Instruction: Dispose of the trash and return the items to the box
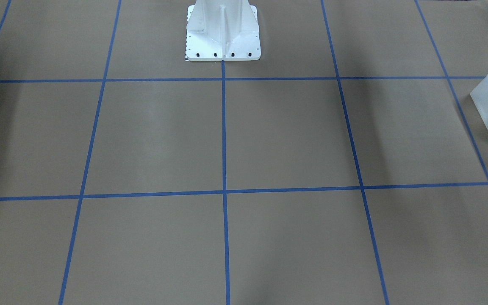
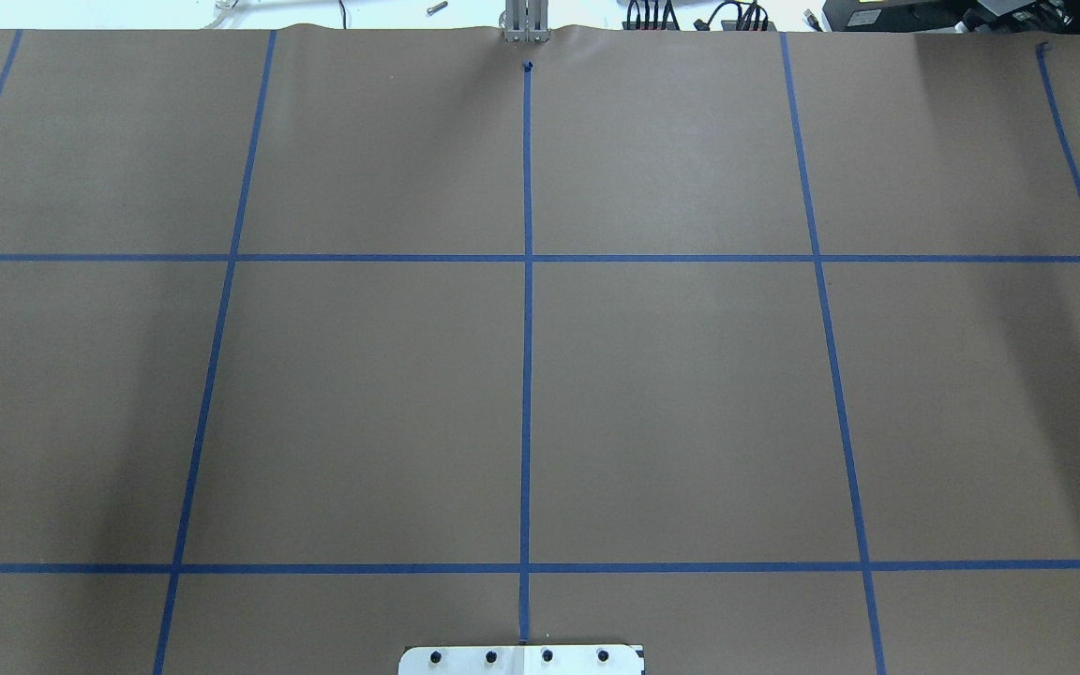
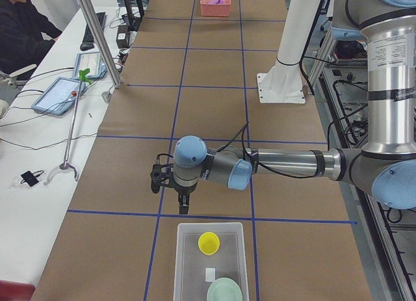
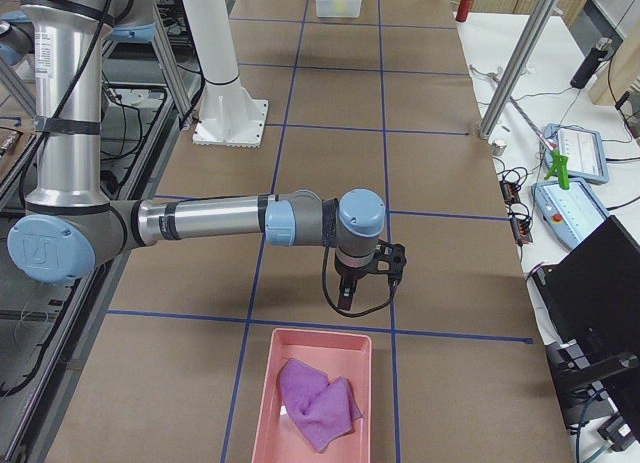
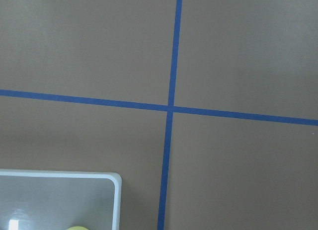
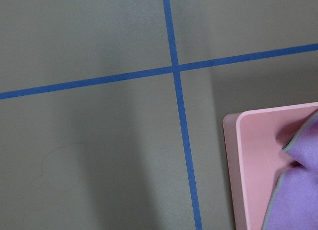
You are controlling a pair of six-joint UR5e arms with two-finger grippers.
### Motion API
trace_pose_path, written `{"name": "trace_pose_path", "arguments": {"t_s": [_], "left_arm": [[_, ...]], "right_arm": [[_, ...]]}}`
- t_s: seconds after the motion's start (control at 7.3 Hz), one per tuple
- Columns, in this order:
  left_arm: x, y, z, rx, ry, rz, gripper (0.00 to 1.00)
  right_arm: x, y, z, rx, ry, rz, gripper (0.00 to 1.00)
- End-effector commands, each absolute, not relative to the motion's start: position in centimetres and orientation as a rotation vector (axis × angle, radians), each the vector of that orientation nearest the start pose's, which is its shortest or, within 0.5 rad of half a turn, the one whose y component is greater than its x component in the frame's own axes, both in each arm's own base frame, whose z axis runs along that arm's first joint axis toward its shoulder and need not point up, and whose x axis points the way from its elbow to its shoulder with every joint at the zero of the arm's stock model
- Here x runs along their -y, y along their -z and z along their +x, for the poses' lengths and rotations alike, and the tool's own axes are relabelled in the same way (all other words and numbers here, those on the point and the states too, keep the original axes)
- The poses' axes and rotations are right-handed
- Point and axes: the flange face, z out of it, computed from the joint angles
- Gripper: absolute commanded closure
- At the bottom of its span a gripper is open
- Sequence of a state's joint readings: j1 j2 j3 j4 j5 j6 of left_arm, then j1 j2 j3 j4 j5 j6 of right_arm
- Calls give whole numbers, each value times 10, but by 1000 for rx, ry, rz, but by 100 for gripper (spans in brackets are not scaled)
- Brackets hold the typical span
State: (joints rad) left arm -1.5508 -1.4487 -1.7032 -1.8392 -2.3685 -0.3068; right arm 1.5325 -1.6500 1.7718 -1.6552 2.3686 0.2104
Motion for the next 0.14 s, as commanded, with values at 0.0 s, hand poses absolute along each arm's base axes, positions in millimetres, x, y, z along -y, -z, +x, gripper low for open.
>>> {"name": "trace_pose_path", "arguments": {"t_s": [0.0], "left_arm": [[457,-620,-53,-825,158,131,2]], "right_arm": [[461,-603,44,798,-147,-63,0]]}}
